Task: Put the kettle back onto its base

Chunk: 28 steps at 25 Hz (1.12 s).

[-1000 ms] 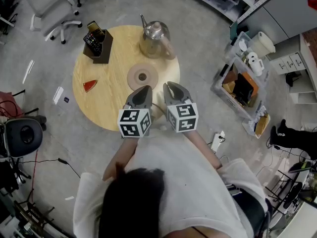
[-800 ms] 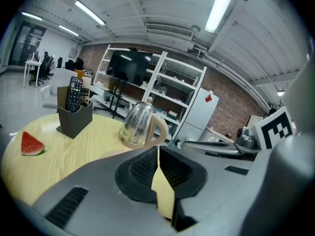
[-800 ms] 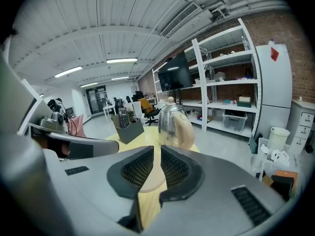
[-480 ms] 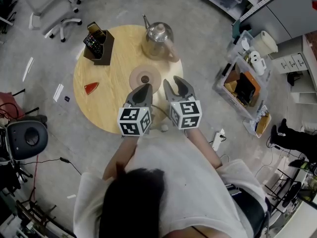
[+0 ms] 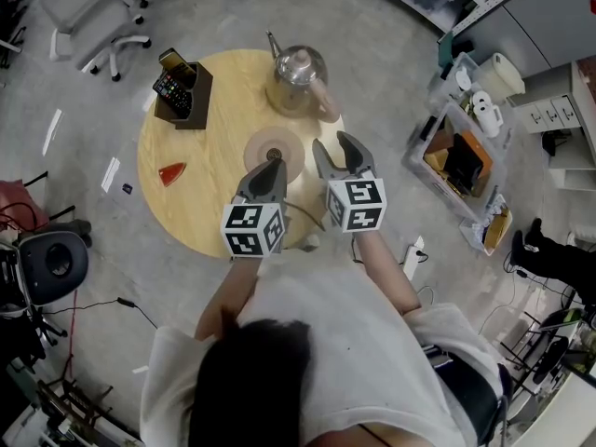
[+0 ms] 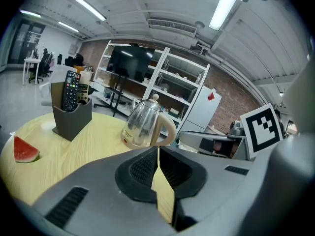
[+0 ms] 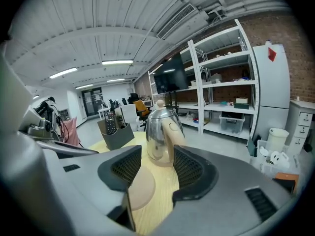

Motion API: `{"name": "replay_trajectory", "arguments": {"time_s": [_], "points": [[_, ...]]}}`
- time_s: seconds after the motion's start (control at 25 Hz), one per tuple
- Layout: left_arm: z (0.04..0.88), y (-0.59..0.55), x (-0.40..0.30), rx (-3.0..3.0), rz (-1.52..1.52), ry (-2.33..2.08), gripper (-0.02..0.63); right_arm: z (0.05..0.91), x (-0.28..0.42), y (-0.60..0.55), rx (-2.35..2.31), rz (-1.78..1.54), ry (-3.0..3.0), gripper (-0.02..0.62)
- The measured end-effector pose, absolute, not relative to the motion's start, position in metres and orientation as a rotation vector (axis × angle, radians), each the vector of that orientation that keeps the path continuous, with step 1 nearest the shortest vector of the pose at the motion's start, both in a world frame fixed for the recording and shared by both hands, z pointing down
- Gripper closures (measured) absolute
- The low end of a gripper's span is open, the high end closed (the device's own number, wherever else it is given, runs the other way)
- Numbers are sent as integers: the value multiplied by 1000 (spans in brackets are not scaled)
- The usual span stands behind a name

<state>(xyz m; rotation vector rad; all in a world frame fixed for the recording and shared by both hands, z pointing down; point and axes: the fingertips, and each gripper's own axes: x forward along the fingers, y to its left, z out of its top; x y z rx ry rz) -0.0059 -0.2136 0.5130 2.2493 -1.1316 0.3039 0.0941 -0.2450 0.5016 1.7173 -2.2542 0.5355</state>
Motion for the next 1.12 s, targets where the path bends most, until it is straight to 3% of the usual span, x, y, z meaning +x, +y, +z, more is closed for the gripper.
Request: {"name": "replay_trajectory", "arguments": {"time_s": [1.12], "points": [[535, -239, -9, 2212, 375, -1111, 571, 536, 121, -305, 1661, 482, -2190, 374]]}}
